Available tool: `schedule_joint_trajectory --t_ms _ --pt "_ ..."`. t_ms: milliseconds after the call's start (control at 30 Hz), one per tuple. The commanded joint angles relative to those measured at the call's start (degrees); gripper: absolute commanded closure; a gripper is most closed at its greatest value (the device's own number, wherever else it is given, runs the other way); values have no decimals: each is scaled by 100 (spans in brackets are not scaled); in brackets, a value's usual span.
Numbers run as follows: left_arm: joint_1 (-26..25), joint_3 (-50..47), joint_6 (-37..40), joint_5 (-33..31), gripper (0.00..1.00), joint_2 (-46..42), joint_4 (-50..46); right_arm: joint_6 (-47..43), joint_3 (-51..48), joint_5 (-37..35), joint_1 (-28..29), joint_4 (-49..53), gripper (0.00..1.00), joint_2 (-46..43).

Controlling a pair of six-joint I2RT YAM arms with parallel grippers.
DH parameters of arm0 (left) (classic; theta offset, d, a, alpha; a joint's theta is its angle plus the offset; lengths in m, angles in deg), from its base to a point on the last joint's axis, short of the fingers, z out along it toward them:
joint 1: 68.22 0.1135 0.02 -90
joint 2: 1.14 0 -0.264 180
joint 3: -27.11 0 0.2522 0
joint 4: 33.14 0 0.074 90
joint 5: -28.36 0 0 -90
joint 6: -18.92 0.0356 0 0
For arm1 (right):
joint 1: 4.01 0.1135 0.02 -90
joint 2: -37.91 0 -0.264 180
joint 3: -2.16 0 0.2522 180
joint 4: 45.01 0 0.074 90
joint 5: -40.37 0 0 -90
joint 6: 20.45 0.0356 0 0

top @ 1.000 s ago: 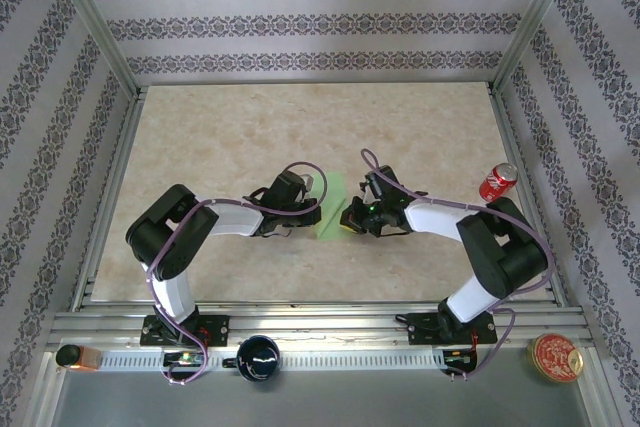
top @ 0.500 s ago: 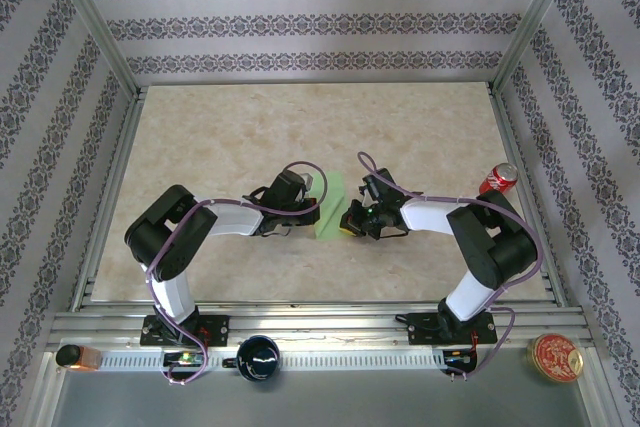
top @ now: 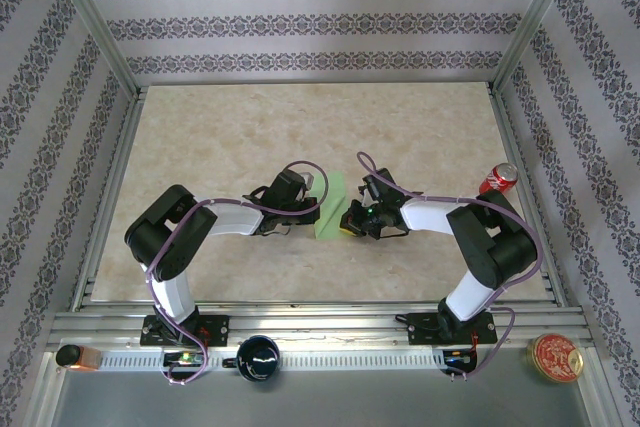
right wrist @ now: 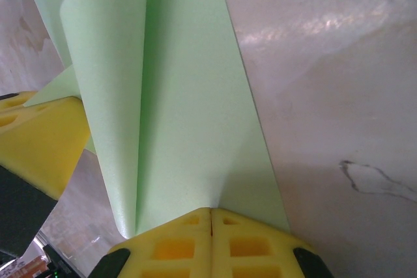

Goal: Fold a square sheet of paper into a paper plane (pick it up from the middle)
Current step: Fold the triangle a second time at the center of the table.

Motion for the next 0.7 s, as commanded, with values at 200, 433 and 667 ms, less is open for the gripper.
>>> schedule_joint_trajectory --t_ms 200,433,667 --pt "-60 178 159 42 100 210 -58 -97 -61 -38 -91 160 100 148" --pt "-67 59 93 -9 100 235 -96 -114 -53 13 -118 167 100 111" --pt "-63 -59 39 -6 100 187 -56 -22 -45 -23 -159 -122 97 -174"
